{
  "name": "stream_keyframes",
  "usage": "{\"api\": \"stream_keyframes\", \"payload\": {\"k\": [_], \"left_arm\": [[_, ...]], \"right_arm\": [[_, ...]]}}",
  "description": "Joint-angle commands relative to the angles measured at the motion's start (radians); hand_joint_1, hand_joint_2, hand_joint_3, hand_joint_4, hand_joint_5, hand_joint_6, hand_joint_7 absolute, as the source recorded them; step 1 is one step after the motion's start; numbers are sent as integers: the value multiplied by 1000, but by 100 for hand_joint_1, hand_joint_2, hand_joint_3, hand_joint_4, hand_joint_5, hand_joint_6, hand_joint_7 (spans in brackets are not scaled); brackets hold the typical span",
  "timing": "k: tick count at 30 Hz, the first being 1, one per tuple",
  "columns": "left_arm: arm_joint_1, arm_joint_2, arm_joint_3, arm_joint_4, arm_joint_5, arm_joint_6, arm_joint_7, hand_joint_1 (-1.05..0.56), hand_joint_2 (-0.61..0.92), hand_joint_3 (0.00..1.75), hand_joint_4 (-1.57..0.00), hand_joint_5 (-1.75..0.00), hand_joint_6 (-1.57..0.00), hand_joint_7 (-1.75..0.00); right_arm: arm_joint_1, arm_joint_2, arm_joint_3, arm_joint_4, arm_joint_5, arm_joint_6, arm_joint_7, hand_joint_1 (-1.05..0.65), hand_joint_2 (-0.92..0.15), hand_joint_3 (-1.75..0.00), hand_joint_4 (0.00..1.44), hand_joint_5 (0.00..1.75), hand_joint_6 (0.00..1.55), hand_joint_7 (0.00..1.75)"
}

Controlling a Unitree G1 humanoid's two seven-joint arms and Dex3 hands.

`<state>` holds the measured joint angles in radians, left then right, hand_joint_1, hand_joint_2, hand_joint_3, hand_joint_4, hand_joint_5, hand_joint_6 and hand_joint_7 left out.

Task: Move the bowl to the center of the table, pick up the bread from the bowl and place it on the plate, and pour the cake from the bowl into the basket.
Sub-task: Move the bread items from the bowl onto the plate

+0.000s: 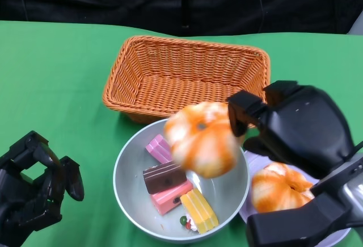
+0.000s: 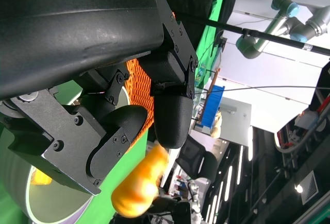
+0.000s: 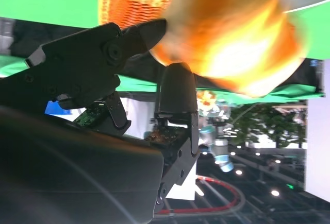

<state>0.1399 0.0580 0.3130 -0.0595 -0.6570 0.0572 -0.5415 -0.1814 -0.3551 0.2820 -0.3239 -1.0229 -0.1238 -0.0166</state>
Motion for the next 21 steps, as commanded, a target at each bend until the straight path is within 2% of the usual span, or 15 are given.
{"api": "stream_keyframes", "payload": {"k": [1, 5, 6, 8, 11, 15, 20, 21], "left_arm": [[7, 16, 9, -11, 3, -1, 12, -7, 36, 146, -92, -175, -85, -146], [8, 23, 10, -15, 0, 7, 11, -7, 36, 148, -92, -175, -85, -146], [7, 24, 10, -14, -3, 8, 7, -7, 37, 148, -92, -175, -84, -147], [5, 26, 12, -11, -6, 7, 2, -7, 37, 148, -92, -175, -84, -147], [3, 29, 13, -5, -5, 2, -2, -7, 37, 148, -91, -175, -83, -147], [7, 31, 16, -8, -10, 3, -4, -6, 37, 149, -91, -175, -82, -149], [13, 31, 14, -18, -11, 8, 3, -5, 38, 149, -91, -175, -82, -150], [13, 31, 14, -20, -11, 10, 5, -5, 38, 148, -91, -175, -82, -150]], "right_arm": [[14, -34, -43, -20, 21, 7, 16, -15, -89, -8, 81, 175, 57, 175], [33, -66, -86, -28, 29, 12, 31, -12, -88, -7, 82, 175, 61, 169], [37, -74, -95, -28, 32, 11, 31, -16, -89, -6, 82, 175, 72, 143], [46, -86, -112, -22, 32, 9, 22, -18, -90, -5, 82, 175, 80, 127], [57, -97, -127, -11, 25, 13, 13, -14, -90, -5, 82, 175, 84, 124], [78, -106, -138, 24, 29, 5, -10, -15, -91, -5, 81, 174, 92, 101], [83, -97, -122, 36, 46, -16, -17, -16, -91, -5, 80, 174, 92, 96], [85, -94, -119, 32, 51, -22, -18, -19, -92, -4, 80, 171, 96, 80]]}}
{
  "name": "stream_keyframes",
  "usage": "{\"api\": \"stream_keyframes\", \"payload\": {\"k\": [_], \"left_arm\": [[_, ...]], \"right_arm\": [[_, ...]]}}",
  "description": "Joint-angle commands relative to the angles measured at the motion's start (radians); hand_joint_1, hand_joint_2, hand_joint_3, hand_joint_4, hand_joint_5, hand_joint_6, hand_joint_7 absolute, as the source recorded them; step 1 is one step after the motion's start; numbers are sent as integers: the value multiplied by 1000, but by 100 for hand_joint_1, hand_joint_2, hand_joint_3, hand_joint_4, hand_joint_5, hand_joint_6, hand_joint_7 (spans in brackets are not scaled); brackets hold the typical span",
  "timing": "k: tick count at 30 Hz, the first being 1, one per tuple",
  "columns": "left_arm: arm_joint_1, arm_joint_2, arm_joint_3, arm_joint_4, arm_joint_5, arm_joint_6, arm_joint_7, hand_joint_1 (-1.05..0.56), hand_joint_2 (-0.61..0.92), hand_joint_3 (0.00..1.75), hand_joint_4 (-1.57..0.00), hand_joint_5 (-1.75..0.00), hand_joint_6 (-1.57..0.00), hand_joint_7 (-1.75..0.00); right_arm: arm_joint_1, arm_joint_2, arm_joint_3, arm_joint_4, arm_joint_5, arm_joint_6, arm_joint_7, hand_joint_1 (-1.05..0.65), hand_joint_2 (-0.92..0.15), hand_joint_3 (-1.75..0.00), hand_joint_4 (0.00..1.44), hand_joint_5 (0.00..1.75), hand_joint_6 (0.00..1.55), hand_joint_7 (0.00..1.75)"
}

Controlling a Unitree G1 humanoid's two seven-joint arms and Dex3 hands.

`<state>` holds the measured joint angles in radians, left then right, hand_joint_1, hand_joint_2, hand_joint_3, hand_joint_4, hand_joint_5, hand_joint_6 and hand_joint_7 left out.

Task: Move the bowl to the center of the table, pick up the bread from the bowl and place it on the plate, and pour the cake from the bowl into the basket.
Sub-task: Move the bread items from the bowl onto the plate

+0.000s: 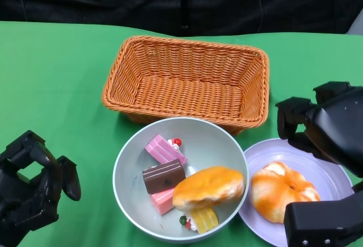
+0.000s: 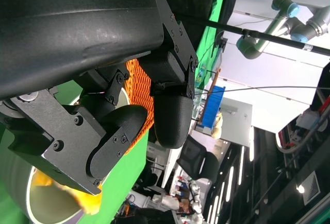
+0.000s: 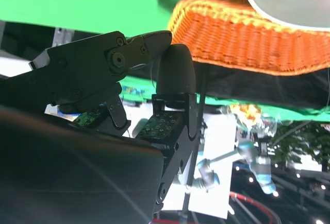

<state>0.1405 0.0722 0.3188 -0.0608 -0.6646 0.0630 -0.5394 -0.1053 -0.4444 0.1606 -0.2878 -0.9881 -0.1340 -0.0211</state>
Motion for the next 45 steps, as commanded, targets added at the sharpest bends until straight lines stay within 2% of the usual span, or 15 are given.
{"api": "stream_keyframes", "payload": {"k": [1, 3, 5, 9, 10, 11, 12, 13, 16, 19, 24, 28, 39, 42, 45], "left_arm": [[13, 16, 7, -21, -3, 5, 4, -5, 38, 148, -91, -175, -82, -150], [13, 16, 7, -23, -12, 12, 0, -4, 39, 148, -90, -175, -81, -150], [13, 12, 4, -23, -14, 11, -3, -4, 39, 148, -90, -175, -81, -150], [13, 10, -1, -23, -5, 2, -2, -4, 40, 148, -90, -175, -81, -149], [13, 9, -2, -22, -2, -2, -2, -5, 39, 147, -90, -175, -81, -149], [14, 8, -3, -22, 0, -4, -2, -6, 39, 147, -91, -175, -81, -150], [15, 7, -5, -23, 5, -10, -2, -6, 39, 147, -91, -175, -81, -150], [16, 7, -5, -26, 6, -10, 1, -7, 39, 147, -91, -175, -81, -150], [18, 5, -7, -33, 7, -4, 12, -7, 38, 147, -92, -175, -82, -149], [16, 5, -6, -29, 6, -5, 7, -7, 37, 147, -92, -175, -82, -149], [17, 7, -6, -32, 9, -2, 12, -7, 37, 147, -92, -175, -83, -149], [18, 10, -6, -34, 10, -4, 8, -7, 36, 147, -92, -175, -83, -149], [23, 6, -9, -47, 9, -1, 14, -7, 37, 148, -92, -175, -82, -150], [19, 6, -8, -35, 2, -8, -2, -7, 37, 148, -91, -175, -82, -149], [22, 3, -11, -42, 12, -10, 10, -7, 36, 147, -92, -175, -83, -148]], "right_arm": [[12, -3, 5, -7, 19, -16, -14, -22, -92, -5, 82, 166, 105, 56], [17, -2, 10, -18, 20, -25, -16, -26, -92, -11, 83, 160, 111, 38], [27, -1, 18, -35, 24, -33, -3, -29, -92, -13, 82, 156, 111, 32], [50, 4, 42, -87, 10, -13, 62, -45, -92, -11, 82, 133, 109, 18], [58, 4, 50, -107, 4, -1, 91, -52, -92, -8, 83, 92, 98, 8], [64, 5, 55, -120, -1, 8, 112, -55, -92, -7, 87, 68, 93, 4], [76, 8, 65, -146, -12, 21, 144, -56, -92, -7, 89, 55, 91, 2], [86, 11, 71, -167, -21, 29, 166, -61, -92, -8, 74, 32, 78, 1], [111, 19, 92, -218, -56, 48, 214, -69, -92, -10, 56, 11, 62, 0], [141, 34, 118, -257, -96, 56, 239, -75, -92, -12, 45, 3, 53, 0], [175, 52, 148, -283, -154, 45, 233, -79, -92, -13, 41, 0, 48, 0], [192, 64, 166, -290, -189, 35, 217, -79, -92, -15, 42, 1, 47, 0], [160, 156, 245, -227, -254, 54, 232, -74, -92, -11, 44, 1, 50, 1], [136, 176, 267, -202, -279, 60, 229, -70, -92, -10, 48, 3, 54, 2], [112, 196, 282, -174, -283, 66, 210, -65, -92, -11, 57, 7, 61, 5]]}}
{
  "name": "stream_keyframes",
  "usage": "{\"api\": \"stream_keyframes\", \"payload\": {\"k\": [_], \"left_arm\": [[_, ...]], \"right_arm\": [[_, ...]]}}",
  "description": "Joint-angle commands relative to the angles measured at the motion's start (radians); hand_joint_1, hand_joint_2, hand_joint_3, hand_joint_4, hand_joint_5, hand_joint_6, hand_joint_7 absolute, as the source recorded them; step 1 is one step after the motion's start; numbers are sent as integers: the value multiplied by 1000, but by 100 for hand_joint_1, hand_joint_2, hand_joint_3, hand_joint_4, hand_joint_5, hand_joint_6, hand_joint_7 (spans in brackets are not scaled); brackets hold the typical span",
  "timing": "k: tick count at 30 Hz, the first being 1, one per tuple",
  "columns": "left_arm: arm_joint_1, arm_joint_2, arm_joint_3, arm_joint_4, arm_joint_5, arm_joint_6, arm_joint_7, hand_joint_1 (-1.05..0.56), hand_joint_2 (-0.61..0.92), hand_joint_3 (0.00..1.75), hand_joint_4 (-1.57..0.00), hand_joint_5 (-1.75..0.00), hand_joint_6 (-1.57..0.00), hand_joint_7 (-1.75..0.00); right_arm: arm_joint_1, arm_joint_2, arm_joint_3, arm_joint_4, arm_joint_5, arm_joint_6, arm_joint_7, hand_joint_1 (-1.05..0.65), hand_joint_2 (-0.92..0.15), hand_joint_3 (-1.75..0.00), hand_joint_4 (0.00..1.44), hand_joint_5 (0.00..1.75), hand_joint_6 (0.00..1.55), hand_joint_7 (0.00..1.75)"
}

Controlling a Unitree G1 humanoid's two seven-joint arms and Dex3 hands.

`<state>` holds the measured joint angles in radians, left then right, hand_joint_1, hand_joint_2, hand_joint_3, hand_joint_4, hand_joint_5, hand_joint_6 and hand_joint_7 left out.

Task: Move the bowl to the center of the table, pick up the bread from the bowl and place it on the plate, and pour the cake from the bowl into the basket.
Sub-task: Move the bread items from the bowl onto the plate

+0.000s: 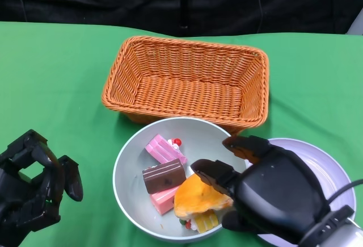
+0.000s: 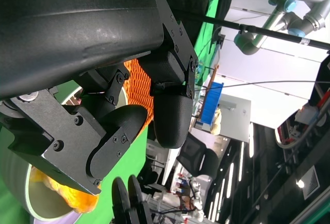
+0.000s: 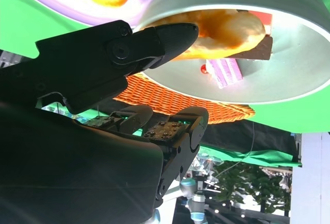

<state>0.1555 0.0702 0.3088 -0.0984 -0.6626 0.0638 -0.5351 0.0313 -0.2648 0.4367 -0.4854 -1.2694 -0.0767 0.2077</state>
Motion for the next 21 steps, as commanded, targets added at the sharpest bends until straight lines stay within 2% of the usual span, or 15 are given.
{"api": "stream_keyframes", "payload": {"k": [1, 6, 21], "left_arm": [[8, 4, -2, -6, 11, -12, 6, -8, 36, 147, -92, -175, -83, -147], [8, 7, -3, -4, 11, -12, 3, -8, 37, 145, -91, -175, -83, -147], [10, 9, 1, -2, 3, -14, -6, -8, 39, 144, -90, -175, -82, -147]], "right_arm": [[-31, 22, 10, 34, -1, 9, -30, -64, -92, -10, 61, 9, 64, 5], [-59, 32, 21, 74, 2, 10, -53, -62, -92, -4, 70, 11, 71, 4], [-91, 12, 34, 126, 27, 20, -31, -62, -91, -1, 68, 7, 70, 1]]}}
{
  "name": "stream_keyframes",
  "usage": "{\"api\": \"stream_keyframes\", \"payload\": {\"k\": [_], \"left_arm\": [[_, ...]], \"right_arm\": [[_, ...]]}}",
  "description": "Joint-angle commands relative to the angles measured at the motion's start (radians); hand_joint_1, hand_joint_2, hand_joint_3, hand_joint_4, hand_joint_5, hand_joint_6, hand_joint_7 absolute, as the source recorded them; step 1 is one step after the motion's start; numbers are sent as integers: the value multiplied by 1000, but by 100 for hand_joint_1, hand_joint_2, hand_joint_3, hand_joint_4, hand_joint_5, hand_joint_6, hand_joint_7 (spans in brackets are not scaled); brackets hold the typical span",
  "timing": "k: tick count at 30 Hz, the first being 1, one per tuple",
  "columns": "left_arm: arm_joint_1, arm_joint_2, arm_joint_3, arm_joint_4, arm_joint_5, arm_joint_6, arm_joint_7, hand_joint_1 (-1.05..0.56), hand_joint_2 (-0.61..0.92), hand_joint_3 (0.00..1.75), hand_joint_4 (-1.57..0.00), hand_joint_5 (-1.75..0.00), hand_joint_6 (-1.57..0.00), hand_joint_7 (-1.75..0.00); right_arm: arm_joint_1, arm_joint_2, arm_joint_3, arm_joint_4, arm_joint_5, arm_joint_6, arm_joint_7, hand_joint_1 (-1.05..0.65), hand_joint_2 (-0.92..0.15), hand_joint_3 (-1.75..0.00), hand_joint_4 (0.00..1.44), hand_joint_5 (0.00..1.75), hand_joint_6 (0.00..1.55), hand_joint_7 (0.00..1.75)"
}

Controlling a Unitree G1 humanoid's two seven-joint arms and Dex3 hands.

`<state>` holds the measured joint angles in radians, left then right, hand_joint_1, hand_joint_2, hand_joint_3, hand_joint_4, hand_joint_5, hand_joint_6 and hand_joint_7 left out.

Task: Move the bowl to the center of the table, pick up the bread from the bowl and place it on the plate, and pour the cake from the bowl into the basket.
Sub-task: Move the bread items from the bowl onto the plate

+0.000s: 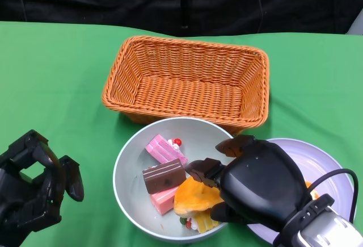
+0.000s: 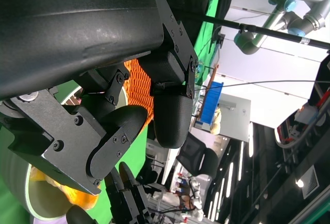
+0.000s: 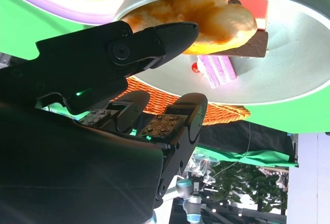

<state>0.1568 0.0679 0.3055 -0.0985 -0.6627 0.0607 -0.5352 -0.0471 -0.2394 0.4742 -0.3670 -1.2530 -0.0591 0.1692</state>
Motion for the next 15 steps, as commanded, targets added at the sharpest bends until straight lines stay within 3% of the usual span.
{"api": "stream_keyframes", "payload": {"k": [1, 15], "left_arm": [[9, 11, 4, -4, 6, -10, -1, -8, 39, 144, -90, -175, -82, -147], [9, 8, 1, -9, 0, -6, -2, -7, 40, 144, -90, -175, -82, -147]], "right_arm": [[-13, -17, -4, 9, 13, 1, 8, -62, -91, -1, 68, 7, 70, 1], [9, -79, -19, -12, 32, -21, 7, -64, -91, 0, 68, 5, 69, 0]]}}
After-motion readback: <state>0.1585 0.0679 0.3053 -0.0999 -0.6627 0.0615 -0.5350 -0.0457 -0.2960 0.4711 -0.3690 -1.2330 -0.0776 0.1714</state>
